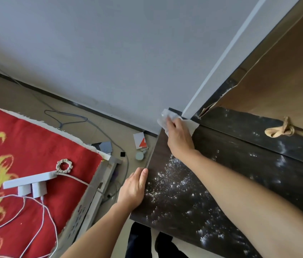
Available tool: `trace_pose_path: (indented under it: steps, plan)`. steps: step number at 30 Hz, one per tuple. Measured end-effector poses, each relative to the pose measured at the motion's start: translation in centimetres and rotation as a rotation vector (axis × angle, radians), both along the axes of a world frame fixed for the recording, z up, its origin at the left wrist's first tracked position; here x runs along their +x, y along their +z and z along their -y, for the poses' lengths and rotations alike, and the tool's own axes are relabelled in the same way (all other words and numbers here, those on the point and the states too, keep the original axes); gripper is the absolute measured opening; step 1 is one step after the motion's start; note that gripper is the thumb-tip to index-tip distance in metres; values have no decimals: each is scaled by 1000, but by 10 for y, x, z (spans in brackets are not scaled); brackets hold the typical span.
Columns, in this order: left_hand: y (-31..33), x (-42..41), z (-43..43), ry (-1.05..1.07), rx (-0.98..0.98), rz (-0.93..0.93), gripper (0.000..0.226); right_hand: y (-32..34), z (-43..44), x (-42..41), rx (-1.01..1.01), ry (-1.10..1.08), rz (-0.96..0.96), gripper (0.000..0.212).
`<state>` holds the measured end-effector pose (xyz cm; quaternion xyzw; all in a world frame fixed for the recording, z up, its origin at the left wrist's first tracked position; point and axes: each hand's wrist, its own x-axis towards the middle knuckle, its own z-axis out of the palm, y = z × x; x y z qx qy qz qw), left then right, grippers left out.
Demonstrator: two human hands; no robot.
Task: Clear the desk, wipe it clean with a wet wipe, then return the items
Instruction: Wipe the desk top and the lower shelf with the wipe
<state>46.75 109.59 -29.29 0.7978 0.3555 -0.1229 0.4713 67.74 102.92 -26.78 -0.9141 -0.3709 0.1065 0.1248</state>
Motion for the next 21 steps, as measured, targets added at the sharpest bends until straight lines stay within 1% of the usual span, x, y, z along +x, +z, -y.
trace_pose_path:
  steps: [1,2,3,4,5,6,8,9,10,12,14,15,17,19,20,21]
  plan:
    - [0,0,1,7,0,1,37,-2,15,0,25,9,1,35]
    - [1,0,1,15,3,6,37,0,37,5,-7,-7,55,20]
    - [2,0,2,23,5,11,38,1,60,14,-33,-72,81,19]
    - [2,1,3,29,10,16,38,1,82,24,-44,-109,76,30]
    - [2,2,3,30,18,21,38,2,99,30,-29,-192,68,42]
    - [2,2,4,31,27,28,38,-1,109,34,4,-274,68,48]
    - [1,2,4,34,37,33,40,-2,98,28,69,-353,50,53]
    - [0,2,4,37,38,32,41,-3,82,22,96,-351,29,54]
    - [-1,2,4,39,33,28,42,-3,64,13,123,-310,-1,53]
    - [0,3,4,49,10,16,46,-2,38,-10,167,-139,-109,44]
    - [2,2,5,79,-38,-6,52,1,40,-27,191,27,-185,40]
    - [4,1,6,113,-68,-20,57,3,52,-30,200,70,-204,40]
    - [7,-5,11,215,-110,-47,62,5,79,-19,197,32,-181,36]
    - [7,-16,17,347,-123,-73,64,4,93,7,167,-153,-109,32]
    - [5,-22,20,406,-117,-94,62,4,91,19,154,-252,-87,31]
    - [4,-28,24,449,-100,-117,61,1,81,25,147,-307,-70,30]
